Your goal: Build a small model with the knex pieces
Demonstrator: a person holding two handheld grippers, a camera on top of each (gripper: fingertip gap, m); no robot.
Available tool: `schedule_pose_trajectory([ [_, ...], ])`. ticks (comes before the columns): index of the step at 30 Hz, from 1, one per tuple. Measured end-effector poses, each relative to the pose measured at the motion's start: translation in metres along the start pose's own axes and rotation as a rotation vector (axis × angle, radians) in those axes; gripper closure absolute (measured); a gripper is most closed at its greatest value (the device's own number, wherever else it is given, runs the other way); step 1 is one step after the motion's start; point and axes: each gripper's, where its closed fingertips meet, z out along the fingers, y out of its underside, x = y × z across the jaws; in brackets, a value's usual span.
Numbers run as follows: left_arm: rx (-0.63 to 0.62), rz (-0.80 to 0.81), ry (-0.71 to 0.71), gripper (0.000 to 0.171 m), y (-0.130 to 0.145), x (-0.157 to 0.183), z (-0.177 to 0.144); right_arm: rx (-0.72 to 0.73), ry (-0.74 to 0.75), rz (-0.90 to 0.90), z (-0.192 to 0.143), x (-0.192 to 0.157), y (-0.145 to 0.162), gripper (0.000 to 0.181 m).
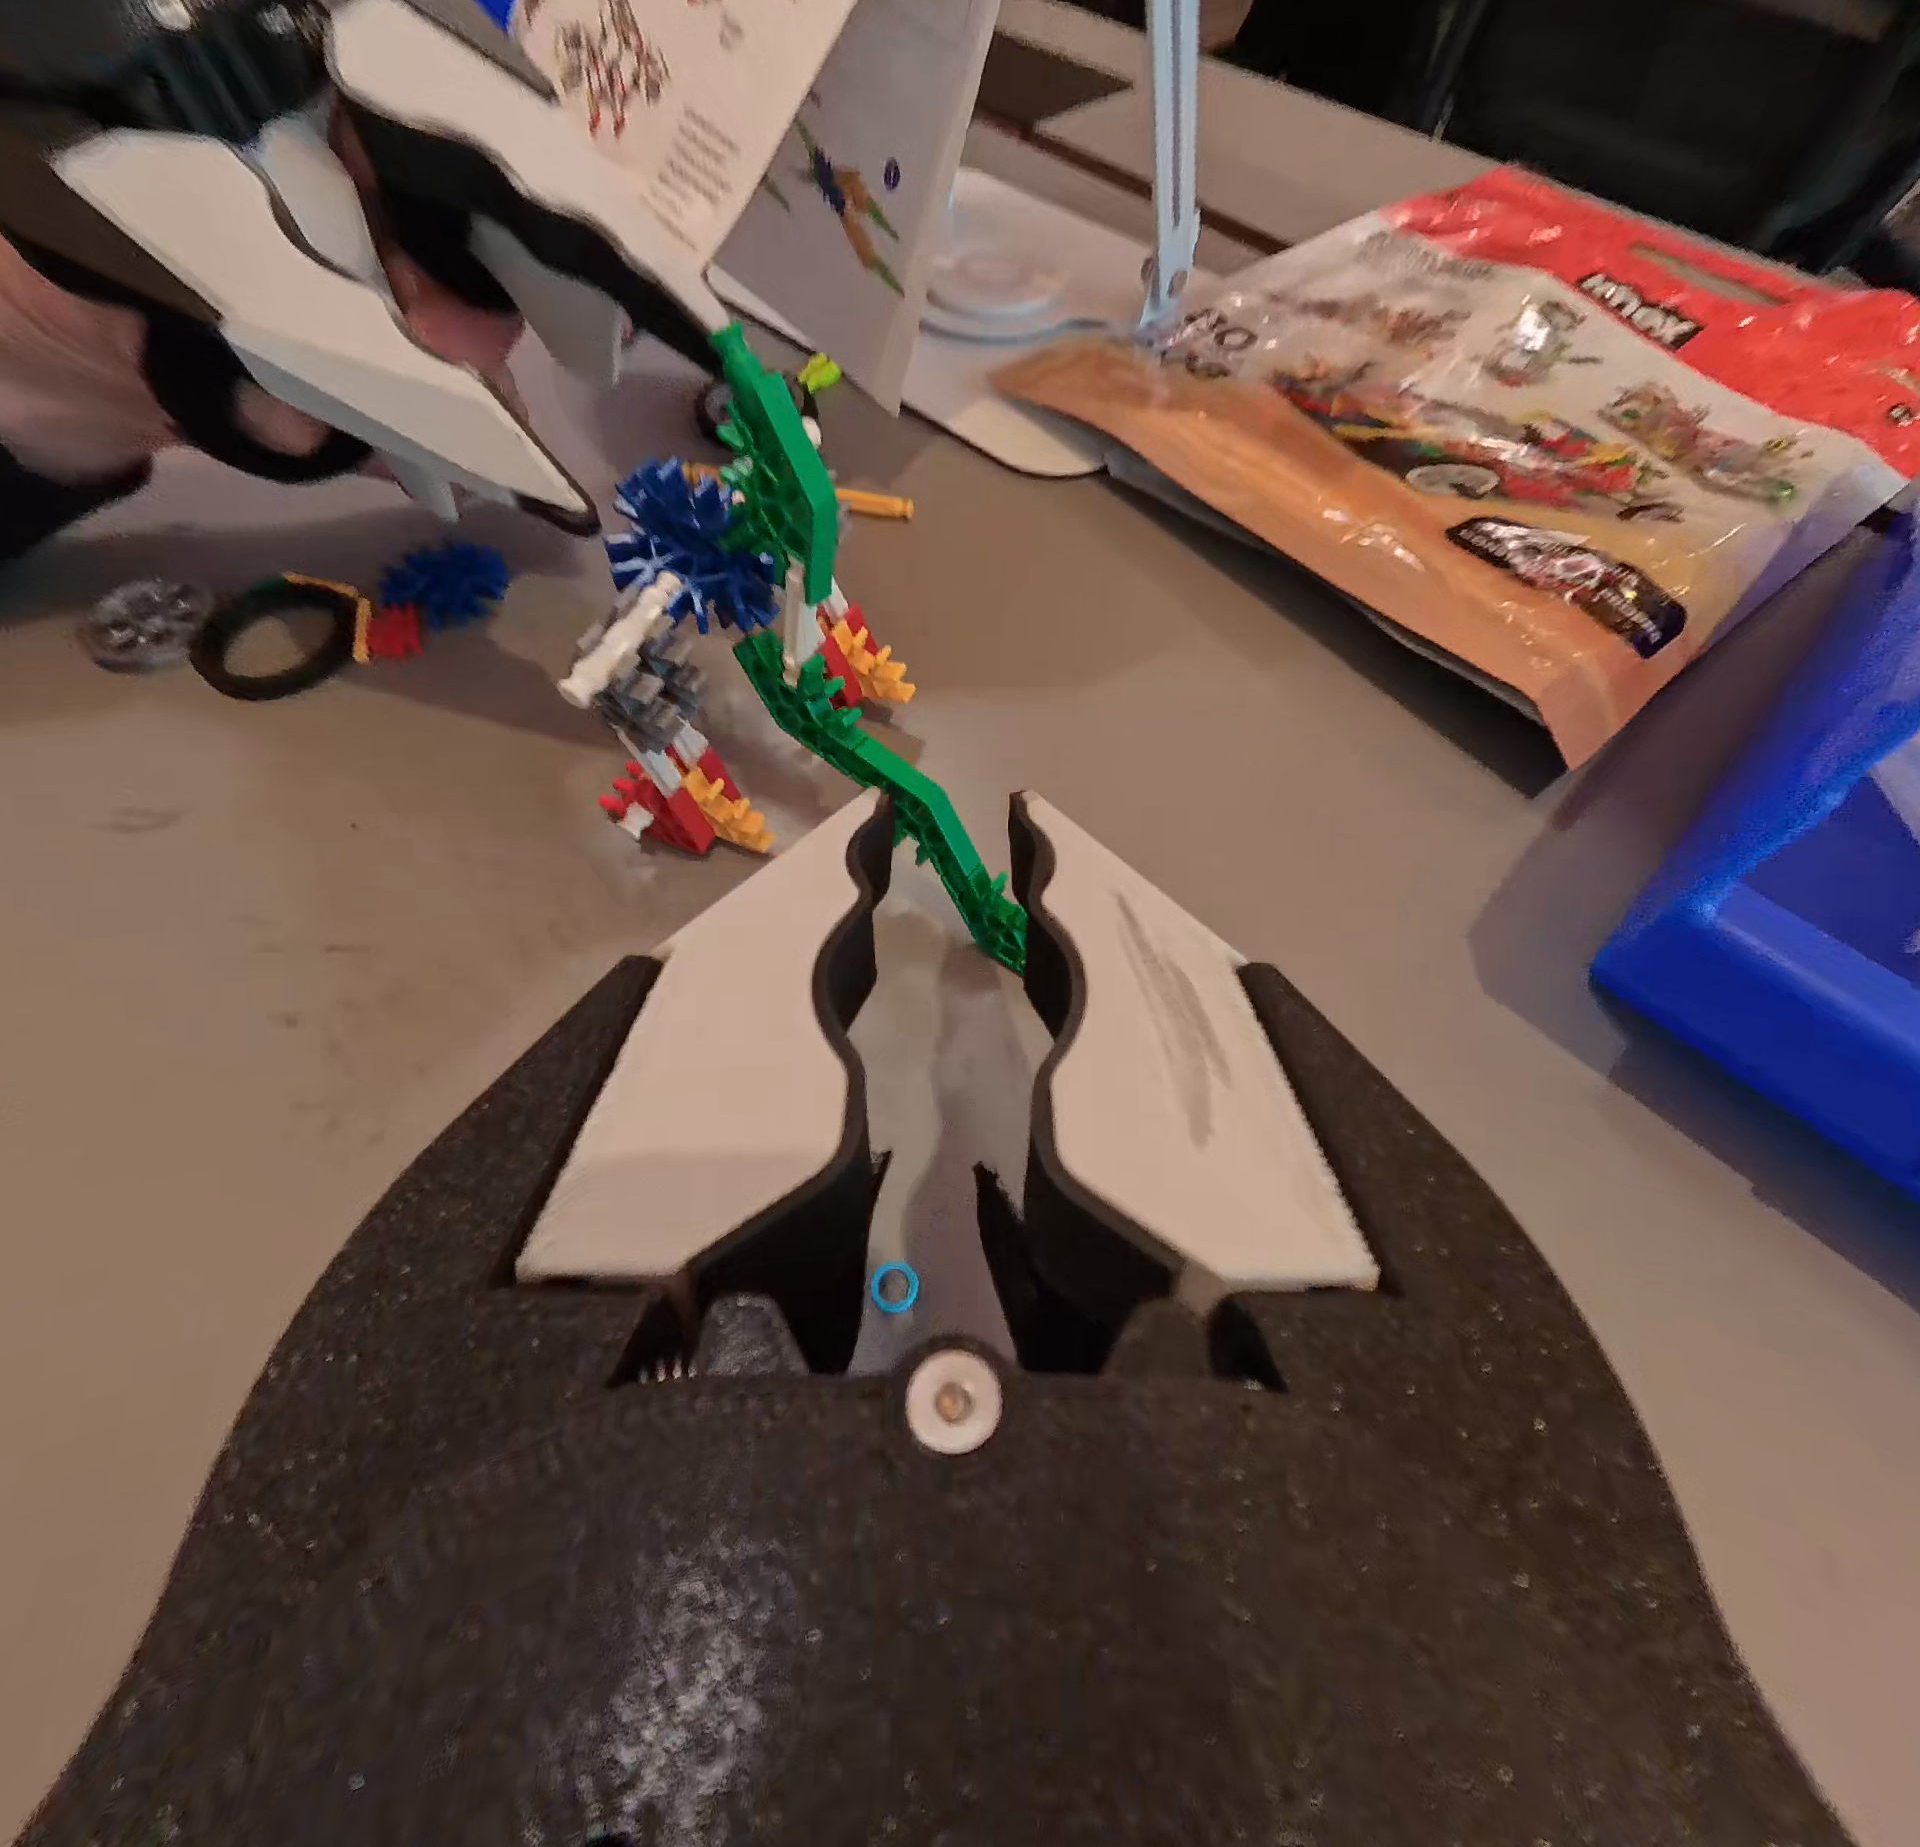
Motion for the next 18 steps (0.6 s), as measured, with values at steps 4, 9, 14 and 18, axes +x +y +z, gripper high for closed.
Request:
schedule_pose_trajectory([
  [4,-0.025,-0.022,0.021,0.122,0.007,0.001,0.005,-0.117,0.005,-0.055,0.018,0.0,0.015,0.166],
  [9,-0.062,-0.013,0.039,0.12,0.016,0.004,0.012,-0.152,0.003,-0.062,0.03,0.002,0.018,0.169],
  [14,-0.066,-0.015,0.048,0.119,0.017,0.005,0.012,-0.156,0.02,-0.054,0.038,0.009,0.016,0.169],
  [18,-0.082,-0.003,0.045,0.12,0.019,0.005,0.01,-0.156,0.045,-0.043,0.034,0.014,0.015,0.167],
])
